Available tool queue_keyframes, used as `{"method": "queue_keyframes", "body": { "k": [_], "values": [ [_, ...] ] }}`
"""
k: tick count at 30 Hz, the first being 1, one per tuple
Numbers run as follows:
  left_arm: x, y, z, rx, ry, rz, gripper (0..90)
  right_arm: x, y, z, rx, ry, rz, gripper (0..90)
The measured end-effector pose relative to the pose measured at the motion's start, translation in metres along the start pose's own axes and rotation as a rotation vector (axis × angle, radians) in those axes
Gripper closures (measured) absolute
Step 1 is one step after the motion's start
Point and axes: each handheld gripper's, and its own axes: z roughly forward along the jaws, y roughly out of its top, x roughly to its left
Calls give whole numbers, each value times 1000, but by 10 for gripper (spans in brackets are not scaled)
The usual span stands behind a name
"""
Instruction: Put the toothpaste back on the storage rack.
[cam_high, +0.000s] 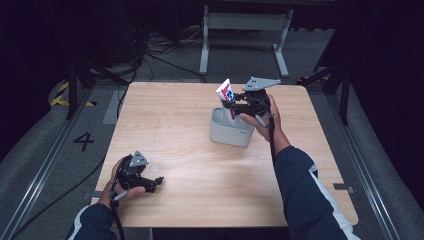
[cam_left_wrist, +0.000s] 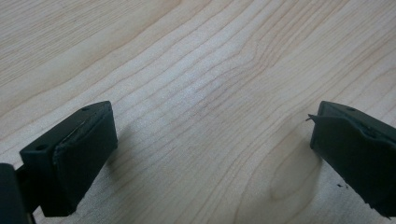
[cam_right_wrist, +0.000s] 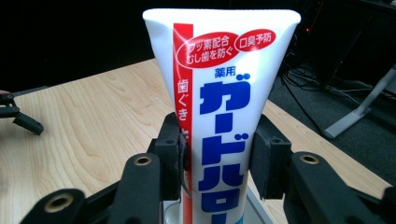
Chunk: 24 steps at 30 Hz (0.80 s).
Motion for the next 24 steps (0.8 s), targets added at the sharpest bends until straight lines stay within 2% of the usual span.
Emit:
{"method": "queue_keyframes", "body": {
  "k": [9,13,14,16,24],
  "values": [
    [0,0,0,1,-2,-7,10,-6,-11,1,6,-6,27,612],
    [0,0,0,-2,2,4,10,-7,-14,0,6,-2,31,610],
    [0,0,0,2,-2,-5,10,-8,-15,0,7,-2,33,609],
    [1,0,0,-2,4,7,10,-8,-18,1,17,-1,35,607],
    [0,0,0,1,0,-3,10,-7,-31,3,61,10,26,592]
  ]
}}
